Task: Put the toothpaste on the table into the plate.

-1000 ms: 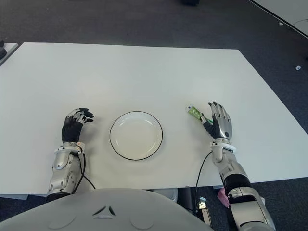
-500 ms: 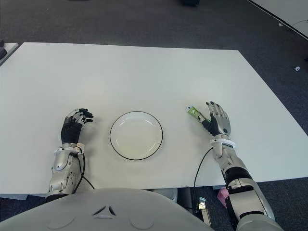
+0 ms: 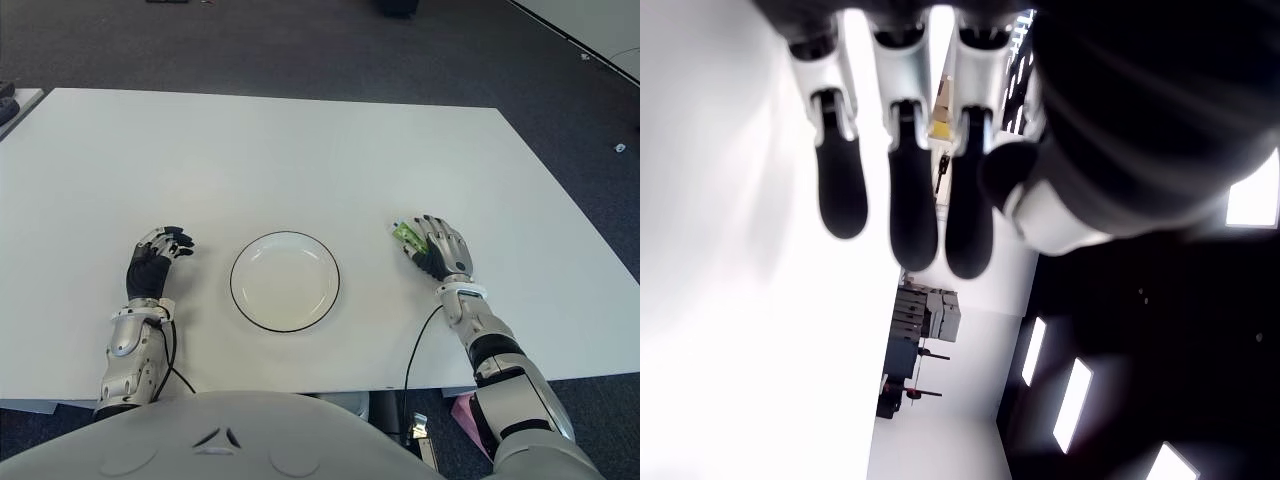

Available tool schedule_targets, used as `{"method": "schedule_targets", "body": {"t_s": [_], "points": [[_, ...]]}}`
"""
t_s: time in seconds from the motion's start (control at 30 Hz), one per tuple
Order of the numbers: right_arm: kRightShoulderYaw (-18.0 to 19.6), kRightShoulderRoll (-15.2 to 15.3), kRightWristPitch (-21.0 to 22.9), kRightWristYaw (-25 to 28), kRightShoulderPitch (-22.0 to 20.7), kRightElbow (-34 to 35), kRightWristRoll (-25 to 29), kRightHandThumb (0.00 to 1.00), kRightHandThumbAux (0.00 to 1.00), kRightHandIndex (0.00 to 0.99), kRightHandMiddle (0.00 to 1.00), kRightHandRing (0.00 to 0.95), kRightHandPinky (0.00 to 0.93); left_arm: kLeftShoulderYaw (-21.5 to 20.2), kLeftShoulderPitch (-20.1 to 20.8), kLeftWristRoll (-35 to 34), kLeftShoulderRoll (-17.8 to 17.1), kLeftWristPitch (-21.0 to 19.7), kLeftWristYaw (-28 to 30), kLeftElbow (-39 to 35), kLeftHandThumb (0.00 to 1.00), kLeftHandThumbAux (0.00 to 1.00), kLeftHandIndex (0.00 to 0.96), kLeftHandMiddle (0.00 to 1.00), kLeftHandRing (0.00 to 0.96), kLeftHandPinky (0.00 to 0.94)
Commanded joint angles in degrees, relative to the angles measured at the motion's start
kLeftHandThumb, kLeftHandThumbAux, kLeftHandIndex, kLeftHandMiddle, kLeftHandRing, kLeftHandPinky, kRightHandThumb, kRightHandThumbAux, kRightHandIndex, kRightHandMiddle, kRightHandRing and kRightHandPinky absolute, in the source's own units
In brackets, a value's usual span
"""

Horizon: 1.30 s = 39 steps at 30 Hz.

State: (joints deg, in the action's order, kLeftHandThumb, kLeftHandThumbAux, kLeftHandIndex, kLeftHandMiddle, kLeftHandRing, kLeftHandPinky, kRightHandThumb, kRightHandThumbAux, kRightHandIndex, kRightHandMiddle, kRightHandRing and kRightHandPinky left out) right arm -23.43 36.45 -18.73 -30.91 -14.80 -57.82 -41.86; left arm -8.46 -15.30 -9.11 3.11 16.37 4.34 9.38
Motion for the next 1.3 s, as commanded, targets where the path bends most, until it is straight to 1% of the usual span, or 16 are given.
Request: {"method": "schedule_targets", "body": {"t_s": [0.03,0.1,0.33,0.4,0.6,0.7,0.83,1.1,1.3], "points": [[-4.9,-3.5,2.7,2.6,4.6,-4.2,-3.1,0.561,0.219,0.0,0.0,0.0,0.0,-0.2,-0.8,0.1,0.3,-1.5,-1.0,0.7,0.709,0.727,0.428,0.507,0.502,0.461],[-5.8,-4.2,3.1,2.2,4.1,-5.9,-3.6,0.561,0.217,0.0,0.0,0.0,0.0,-0.2,-0.8,0.2,0.3,-1.5,-1.1,0.7,0.709,0.726,0.429,0.505,0.502,0.463],[-9.5,-2.8,3.6,6.3,3.4,-4.0,-5.2,0.546,0.213,0.0,0.0,0.0,0.0,-0.2,-1.1,0.2,0.2,-2.7,-1.3,-0.1,0.709,0.726,0.428,0.511,0.503,0.456],[-11.1,-3.0,3.3,6.8,3.1,-4.7,-6.0,0.545,0.215,0.0,0.0,0.0,0.0,-0.2,-1.1,0.2,0.2,-3.1,-1.4,-0.4,0.709,0.726,0.428,0.511,0.502,0.458],[-14.2,-1.9,1.9,8.5,3.1,-4.5,-6.8,0.551,0.226,0.0,0.0,0.0,0.0,-0.2,-1.2,0.3,0.2,-2.7,-1.5,-0.4,0.707,0.726,0.429,0.514,0.499,0.461],[-16.4,-1.6,1.2,10.1,2.6,-5.4,-7.6,0.549,0.23,0.0,0.0,0.0,0.0,-0.2,-1.2,0.3,0.2,-2.8,-1.5,-0.4,0.707,0.726,0.429,0.511,0.499,0.457],[-18.3,-1.4,0.5,11.2,2.1,-6.5,-7.9,0.547,0.237,0.0,0.0,0.0,0.0,-0.2,-1.4,0.4,0.1,-2.5,-1.5,-0.5,0.709,0.726,0.429,0.507,0.5,0.46],[-20.2,-1.5,-0.4,12.6,0.9,-8.6,-7.3,0.548,0.253,0.0,0.0,0.0,0.0,-0.6,-1.4,0.0,0.3,-2.4,-1.7,-0.5,0.711,0.726,0.429,0.507,0.51,0.464],[-20.0,-1.9,-0.1,13.7,-0.1,-10.3,-6.4,0.539,0.279,0.0,0.0,0.0,0.0,-0.7,-1.5,-0.2,-0.1,-2.5,-1.2,-0.6,0.709,0.727,0.428,0.504,0.499,0.451]]}}
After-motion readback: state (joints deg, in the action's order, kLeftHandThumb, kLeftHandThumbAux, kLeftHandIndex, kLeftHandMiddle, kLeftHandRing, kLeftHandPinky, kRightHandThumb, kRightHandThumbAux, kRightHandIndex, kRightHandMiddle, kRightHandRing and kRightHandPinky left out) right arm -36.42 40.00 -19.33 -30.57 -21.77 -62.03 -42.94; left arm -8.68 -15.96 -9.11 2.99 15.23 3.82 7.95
